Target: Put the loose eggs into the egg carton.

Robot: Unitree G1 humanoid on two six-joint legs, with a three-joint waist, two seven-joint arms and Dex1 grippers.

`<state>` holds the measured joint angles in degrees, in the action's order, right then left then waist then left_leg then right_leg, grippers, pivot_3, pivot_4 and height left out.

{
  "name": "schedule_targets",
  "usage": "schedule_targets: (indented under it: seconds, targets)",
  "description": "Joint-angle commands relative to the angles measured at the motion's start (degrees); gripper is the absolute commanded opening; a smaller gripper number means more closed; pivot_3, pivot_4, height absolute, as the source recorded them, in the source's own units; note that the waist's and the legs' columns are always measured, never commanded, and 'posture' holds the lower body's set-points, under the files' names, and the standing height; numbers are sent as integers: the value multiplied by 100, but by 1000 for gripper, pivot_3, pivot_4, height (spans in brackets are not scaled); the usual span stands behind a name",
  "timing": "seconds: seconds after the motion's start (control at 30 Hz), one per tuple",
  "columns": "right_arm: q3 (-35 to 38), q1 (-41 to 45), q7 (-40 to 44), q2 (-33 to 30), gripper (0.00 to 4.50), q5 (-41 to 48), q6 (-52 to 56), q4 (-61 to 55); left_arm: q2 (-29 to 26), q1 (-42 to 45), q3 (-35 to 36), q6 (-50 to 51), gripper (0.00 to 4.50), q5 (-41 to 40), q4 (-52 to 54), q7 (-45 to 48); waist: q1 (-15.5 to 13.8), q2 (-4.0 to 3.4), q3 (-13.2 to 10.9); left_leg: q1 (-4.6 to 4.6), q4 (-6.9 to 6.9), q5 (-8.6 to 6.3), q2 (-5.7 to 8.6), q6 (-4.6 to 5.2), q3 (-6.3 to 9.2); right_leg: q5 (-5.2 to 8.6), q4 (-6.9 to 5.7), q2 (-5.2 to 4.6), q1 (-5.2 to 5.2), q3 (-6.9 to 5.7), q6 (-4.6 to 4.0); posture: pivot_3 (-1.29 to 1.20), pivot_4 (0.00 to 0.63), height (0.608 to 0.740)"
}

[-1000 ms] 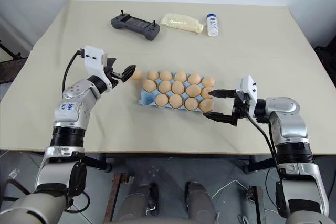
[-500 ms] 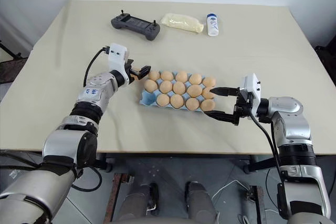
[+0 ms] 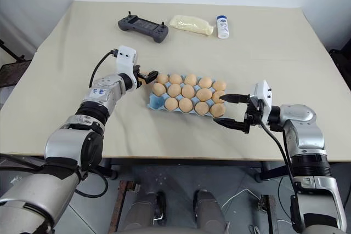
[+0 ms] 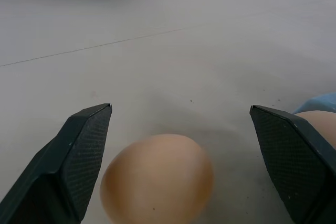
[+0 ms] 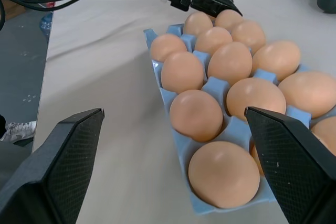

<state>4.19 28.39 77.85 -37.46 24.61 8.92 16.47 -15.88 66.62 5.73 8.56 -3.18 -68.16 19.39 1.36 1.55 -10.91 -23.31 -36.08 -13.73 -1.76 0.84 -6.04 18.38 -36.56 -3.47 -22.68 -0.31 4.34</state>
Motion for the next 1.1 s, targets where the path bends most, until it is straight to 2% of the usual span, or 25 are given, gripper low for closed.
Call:
schedule_targets:
  seconds: [0.03, 0.17, 0.27, 0.43, 0.57, 0.77, 1.1]
  targets:
    - [144, -12, -39, -116, 4500, 80, -1, -224, 13, 76, -66, 152, 4486, 88, 49, 28, 0, 0, 0, 0, 0, 0, 0, 0, 0, 0, -1, 0, 0, 0, 0, 0, 150, 740]
    - [135, 23, -39, -113, 4500, 69, -26, -190, 24, 35, -105, 205, 4486, 129, 86, 55, 1, 0, 0, 1, -1, 0, 0, -1, 0, 0, -1, 0, 0, 0, 0, 0, 150, 740]
    - [149, 53, -45, -92, 4500, 73, -74, -151, 25, 11, -97, 220, 3897, 126, 117, 34, 1, 0, 0, 1, -1, 0, 0, -1, 0, 0, -1, 0, 0, 1, 0, 0, 150, 740]
    - [282, 146, -134, 29, 4500, 194, -152, -76, -20, -53, -33, 329, 2306, 90, 207, -50, 12, 0, 0, 1, -1, 1, 0, 0, -1, 0, -5, 0, -1, 2, 0, 0, 150, 740]
    - [308, 188, -161, 46, 4500, 210, -137, -39, -58, -86, 6, 375, 1673, 67, 294, -56, 17, 0, 0, 2, -1, 2, -1, -1, -2, 0, -9, 1, -2, 3, 0, 0, 150, 740]
    - [339, 266, -207, 107, 4500, 270, -134, 28, -191, -98, 62, 422, 1339, 46, 471, -135, 19, 0, 0, 2, -1, 2, -1, -1, -2, 0, -11, 1, -4, 4, 0, 0, 150, 740]
    - [335, 286, -272, 125, 4500, 284, -100, 20, -372, -224, 222, 753, 1186, -159, 1534, -164, 9, 1, 0, 0, 0, 2, -1, -2, -2, 0, -10, 0, -5, 4, 0, 0, 150, 740]
